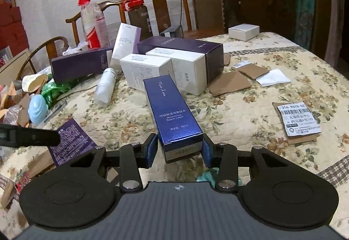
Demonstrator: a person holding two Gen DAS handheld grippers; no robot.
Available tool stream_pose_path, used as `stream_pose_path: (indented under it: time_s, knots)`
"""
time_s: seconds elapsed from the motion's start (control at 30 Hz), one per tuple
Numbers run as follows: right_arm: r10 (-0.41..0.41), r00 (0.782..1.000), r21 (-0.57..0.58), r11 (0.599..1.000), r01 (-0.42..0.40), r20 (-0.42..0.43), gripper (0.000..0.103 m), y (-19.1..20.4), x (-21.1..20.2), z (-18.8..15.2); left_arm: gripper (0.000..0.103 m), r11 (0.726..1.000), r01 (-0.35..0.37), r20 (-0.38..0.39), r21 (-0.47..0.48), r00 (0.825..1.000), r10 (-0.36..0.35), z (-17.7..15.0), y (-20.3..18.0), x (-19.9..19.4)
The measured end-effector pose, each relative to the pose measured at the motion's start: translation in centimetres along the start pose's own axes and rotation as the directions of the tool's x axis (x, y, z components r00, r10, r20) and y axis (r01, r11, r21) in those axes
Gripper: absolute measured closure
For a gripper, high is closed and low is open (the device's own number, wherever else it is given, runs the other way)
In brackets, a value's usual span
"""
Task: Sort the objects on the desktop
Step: 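Close the right tool on the blue Marie Anne box while the left tool reaches a purple box, then close the left tool on the purple box while the right tool holds the blue box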
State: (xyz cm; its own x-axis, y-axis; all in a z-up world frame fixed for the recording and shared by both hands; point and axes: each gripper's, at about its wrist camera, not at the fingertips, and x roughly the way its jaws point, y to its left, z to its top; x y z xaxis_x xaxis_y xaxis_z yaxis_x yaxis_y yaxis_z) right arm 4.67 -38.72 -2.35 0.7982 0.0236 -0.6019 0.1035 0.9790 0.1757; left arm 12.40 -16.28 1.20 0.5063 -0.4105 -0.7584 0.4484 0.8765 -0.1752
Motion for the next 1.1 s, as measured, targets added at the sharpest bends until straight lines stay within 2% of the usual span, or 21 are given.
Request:
stream_pose_path:
  time_s: [0.03, 0.1, 0.2, 0.27, 0.4, 0.53, 0.67, 0.73, 0.77, 0.83, 0.87, 0.9, 0.93, 1.0, 1.03, 1.1]
  knots:
    - [0.006, 1.0, 0.002, 1.0, -0.006, 0.002, 0.058, 0.0, -0.1, 0.1, 0.0, 0.999, -0.008, -0.006, 0.042, 1.0, 0.008, 0.2, 0.0, -0.1]
    - [0.014, 1.0, 0.007, 1.0, -0.015, 0.008, 0.059, 0.2, -0.1, 0.2, 0.0, 0.998, -0.021, -0.01, 0.051, 1.0, 0.022, 0.6, 0.6, -0.1]
    - [0.014, 1.0, 0.008, 1.0, -0.014, 0.008, 0.059, 0.5, 0.2, 0.5, 0.0, 0.996, 0.084, -0.03, -0.006, 0.996, -0.085, 1.0, 1.0, 0.4]
    - [0.015, 1.0, 0.003, 1.0, -0.015, -0.001, 0.06, 0.8, 0.5, 0.6, 0.0, 0.994, 0.107, -0.025, 0.006, 0.994, -0.107, 1.3, 0.1, 0.9]
    - [-0.004, 0.999, -0.023, 1.0, 0.003, -0.038, 0.06, 1.2, 1.2, 0.5, 0.0, 0.991, 0.075, -0.064, 0.111, 0.996, -0.068, 1.2, -2.7, 2.7]
    - [-0.054, 0.997, -0.051, 0.997, 0.051, -0.06, 0.05, 1.3, 2.3, 0.0, 0.0, 0.992, 0.059, -0.055, 0.113, 0.997, -0.053, 1.1, -4.2, 4.1]
    - [-0.079, 0.995, -0.029, 0.997, 0.077, -0.057, 0.05, 0.7, 2.4, 0.0, 0.0, 0.995, 0.008, -0.065, 0.1, 0.998, -0.002, 1.8, -5.5, 5.2]
    - [-0.083, 0.995, -0.023, 0.996, 0.082, -0.057, 0.05, 0.1, 2.4, 0.1, 0.0, 0.99, -0.008, -0.092, 0.142, 0.996, 0.021, 1.6, -6.1, 5.7]
    - [-0.082, 0.995, -0.014, 0.997, 0.081, -0.055, 0.05, -0.2, 2.3, 0.1, 0.0, 0.983, -0.013, -0.098, 0.185, 0.995, 0.032, 1.4, -6.4, 5.9]
    - [-0.083, 0.995, -0.002, 0.997, 0.083, -0.051, 0.048, -0.6, 2.1, 0.1, 0.0, 0.95, -0.043, -0.112, 0.31, 0.99, 0.081, 0.2, -7.2, 6.3]
    - [-0.09, 0.995, -0.002, 0.996, 0.09, -0.05, 0.045, -0.7, 2.0, 0.1, 0.002, 0.922, -0.056, -0.109, 0.383, 0.989, 0.105, -0.6, -7.7, 6.3]
    - [-0.093, 0.994, -0.002, 0.996, 0.093, -0.052, 0.045, -0.7, 2.0, 0.0, 0.001, 0.894, -0.054, -0.07, 0.444, 0.993, 0.095, -1.4, -7.9, 5.7]
    - [-0.091, 0.994, -0.003, 0.996, 0.091, -0.054, 0.045, -0.8, 2.0, 0.0, 0.001, 0.877, -0.054, -0.061, 0.478, 0.994, 0.094, -1.8, -7.9, 5.3]
    - [-0.09, 0.994, -0.013, 0.996, 0.089, -0.054, 0.044, -0.7, 2.0, 0.0, 0.001, 0.866, -0.041, -0.075, 0.499, 0.993, 0.09, -2.2, -7.3, 4.7]
    - [-0.088, 0.994, -0.02, 0.996, 0.087, -0.057, 0.039, -0.6, 2.0, -0.1, 0.001, 0.851, -0.027, -0.084, 0.525, 0.993, 0.083, -2.4, -6.9, 4.3]
    - [-0.075, 0.995, -0.04, 0.997, 0.073, -0.062, 0.033, -0.2, 2.1, 0.0, 0.0, 0.818, -0.066, -0.051, 0.572, 0.992, 0.115, -2.9, -6.1, 3.2]
